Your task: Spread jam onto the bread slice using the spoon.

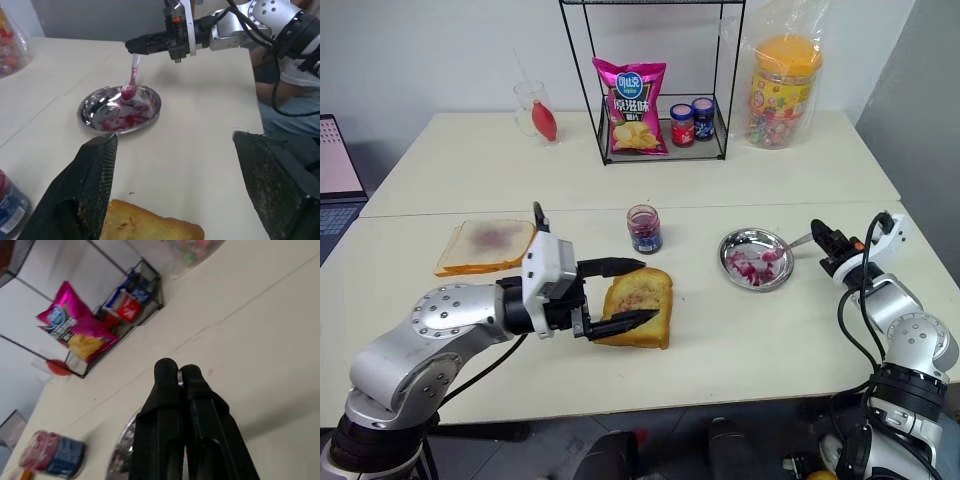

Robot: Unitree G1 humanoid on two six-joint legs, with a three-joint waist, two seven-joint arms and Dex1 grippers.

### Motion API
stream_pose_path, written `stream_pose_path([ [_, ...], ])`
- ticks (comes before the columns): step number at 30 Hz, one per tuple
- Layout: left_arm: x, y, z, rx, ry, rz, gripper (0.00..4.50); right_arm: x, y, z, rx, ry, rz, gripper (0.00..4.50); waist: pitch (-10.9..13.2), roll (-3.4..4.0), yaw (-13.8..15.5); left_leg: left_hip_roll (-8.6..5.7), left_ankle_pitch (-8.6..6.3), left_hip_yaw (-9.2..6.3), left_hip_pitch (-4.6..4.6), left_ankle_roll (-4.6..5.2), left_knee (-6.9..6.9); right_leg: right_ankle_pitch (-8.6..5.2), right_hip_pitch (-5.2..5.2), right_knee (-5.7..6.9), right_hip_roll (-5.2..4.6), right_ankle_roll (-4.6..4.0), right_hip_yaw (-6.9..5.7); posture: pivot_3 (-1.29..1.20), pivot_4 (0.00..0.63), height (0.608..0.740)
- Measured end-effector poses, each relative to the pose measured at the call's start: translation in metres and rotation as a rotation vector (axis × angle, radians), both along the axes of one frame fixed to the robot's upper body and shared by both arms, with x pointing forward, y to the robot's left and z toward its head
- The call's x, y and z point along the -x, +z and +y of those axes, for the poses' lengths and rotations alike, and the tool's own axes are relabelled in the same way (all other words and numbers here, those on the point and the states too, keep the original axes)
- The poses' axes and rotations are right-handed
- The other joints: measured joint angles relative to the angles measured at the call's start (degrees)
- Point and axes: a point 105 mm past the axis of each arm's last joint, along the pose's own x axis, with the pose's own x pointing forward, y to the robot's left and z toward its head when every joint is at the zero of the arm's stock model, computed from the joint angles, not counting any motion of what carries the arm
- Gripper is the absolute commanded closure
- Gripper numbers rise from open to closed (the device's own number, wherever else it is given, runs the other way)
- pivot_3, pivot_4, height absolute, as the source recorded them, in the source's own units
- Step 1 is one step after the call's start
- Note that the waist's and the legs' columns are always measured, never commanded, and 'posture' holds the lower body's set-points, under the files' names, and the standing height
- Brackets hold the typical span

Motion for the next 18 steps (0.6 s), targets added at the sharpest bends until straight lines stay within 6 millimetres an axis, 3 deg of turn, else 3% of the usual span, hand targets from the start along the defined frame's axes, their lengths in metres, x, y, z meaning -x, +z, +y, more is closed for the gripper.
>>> stream_pose_path([
  [8, -0.003, -0.007, -0.012, -0.009, -0.018, -0.021, 0.67, -0.008, -0.011, 0.005, 0.007, 0.023, 0.013, 4.46, 0.0, 0.00, 0.0, -0.02, 0.00, 0.00, -0.05, 0.00, 0.02, 0.01, 0.01, -0.06, -0.03, 0.02, 0.01, 0.00, 0.150, 0.740],
  [13, -0.005, -0.009, -0.011, -0.019, -0.011, -0.020, 0.67, -0.011, -0.013, 0.001, 0.030, -0.005, 0.009, 3.34, 0.0, 0.00, 0.1, -0.03, 0.00, 0.00, -0.05, 0.00, 0.03, 0.01, 0.01, -0.05, -0.03, 0.02, 0.01, 0.00, 0.150, 0.740],
  [18, -0.008, -0.011, -0.011, -0.015, -0.001, -0.012, 0.67, -0.010, -0.015, 0.010, 0.117, 0.046, -0.004, 2.16, 0.0, 0.00, 0.2, -0.02, 0.00, -0.01, -0.05, 0.00, 0.03, 0.01, 0.01, -0.05, -0.03, 0.02, 0.00, 0.00, 0.150, 0.740],
])
